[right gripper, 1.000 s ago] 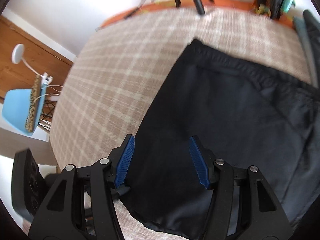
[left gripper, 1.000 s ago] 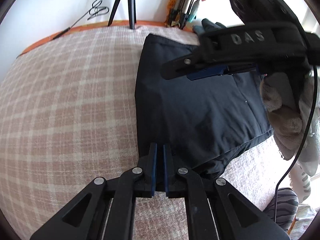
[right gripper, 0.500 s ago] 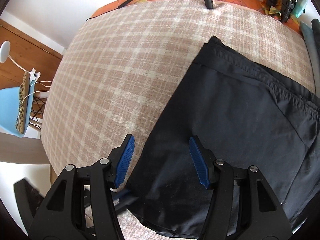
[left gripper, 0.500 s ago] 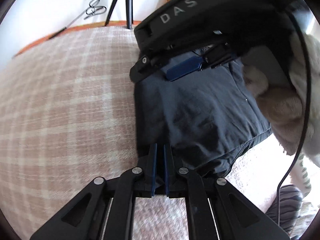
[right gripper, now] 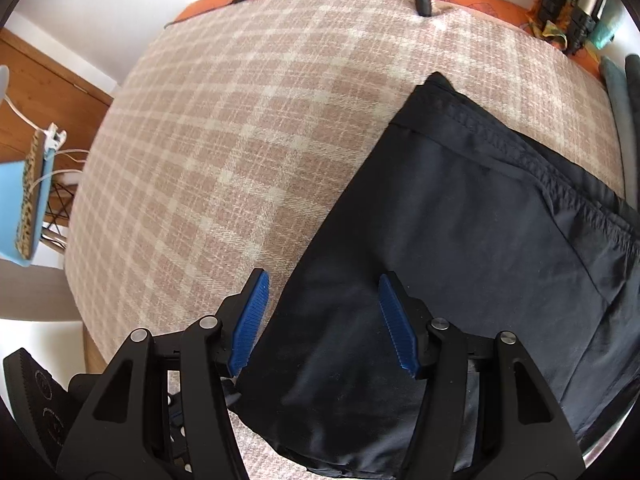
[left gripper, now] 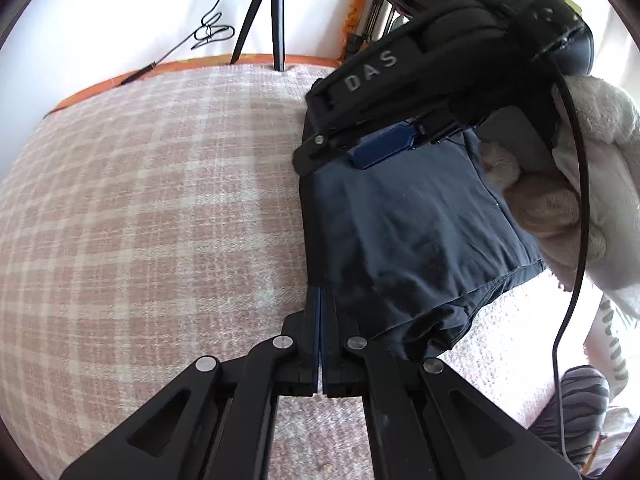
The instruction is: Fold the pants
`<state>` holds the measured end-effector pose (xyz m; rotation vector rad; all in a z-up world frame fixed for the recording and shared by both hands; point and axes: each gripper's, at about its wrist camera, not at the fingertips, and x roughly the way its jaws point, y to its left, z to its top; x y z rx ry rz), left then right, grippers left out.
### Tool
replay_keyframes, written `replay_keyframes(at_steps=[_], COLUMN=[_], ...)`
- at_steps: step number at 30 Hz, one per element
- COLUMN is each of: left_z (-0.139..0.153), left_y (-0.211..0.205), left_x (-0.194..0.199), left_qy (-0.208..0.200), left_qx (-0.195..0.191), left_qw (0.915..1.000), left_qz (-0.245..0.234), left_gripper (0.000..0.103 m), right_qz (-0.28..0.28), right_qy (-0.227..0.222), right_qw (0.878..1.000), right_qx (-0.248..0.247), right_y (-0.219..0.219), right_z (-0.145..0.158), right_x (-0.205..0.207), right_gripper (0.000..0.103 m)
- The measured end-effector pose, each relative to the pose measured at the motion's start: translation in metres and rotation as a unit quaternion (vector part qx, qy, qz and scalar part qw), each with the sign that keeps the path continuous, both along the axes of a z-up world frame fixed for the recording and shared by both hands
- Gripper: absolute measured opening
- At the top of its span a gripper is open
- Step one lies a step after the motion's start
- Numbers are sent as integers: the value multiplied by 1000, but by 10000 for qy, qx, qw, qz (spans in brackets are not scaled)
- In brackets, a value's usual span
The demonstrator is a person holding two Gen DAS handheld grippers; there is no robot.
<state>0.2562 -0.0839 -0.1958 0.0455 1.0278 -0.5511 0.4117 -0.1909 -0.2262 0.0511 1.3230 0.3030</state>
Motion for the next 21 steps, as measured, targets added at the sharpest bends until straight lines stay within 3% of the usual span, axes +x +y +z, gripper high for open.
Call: replay_keyframes(at_steps=[3,15,18,21], left_z=[-2,-10,-8,-9], left_y=[-2,-9,2,2], left_x=[2,8,8,9], left_qy=[219,297,321,403], left_qx=[-125,47,-75,-123], left_qw=[9997,9995,9994,9991], left_qz=[-4,74,91,108], left_gripper=[0,0,0,0], right_qz=[88,355,449,362], right_qy=[65,168,6,-32], right_qw=[9998,9916,9890,9914], right_qx=[-147,-1233,-1409,-1254], right_y=[11,53,60,56], right_z=[-3,-20,-19,-15], right_x=[2,15,11,9], right_gripper=[62,66,55,40])
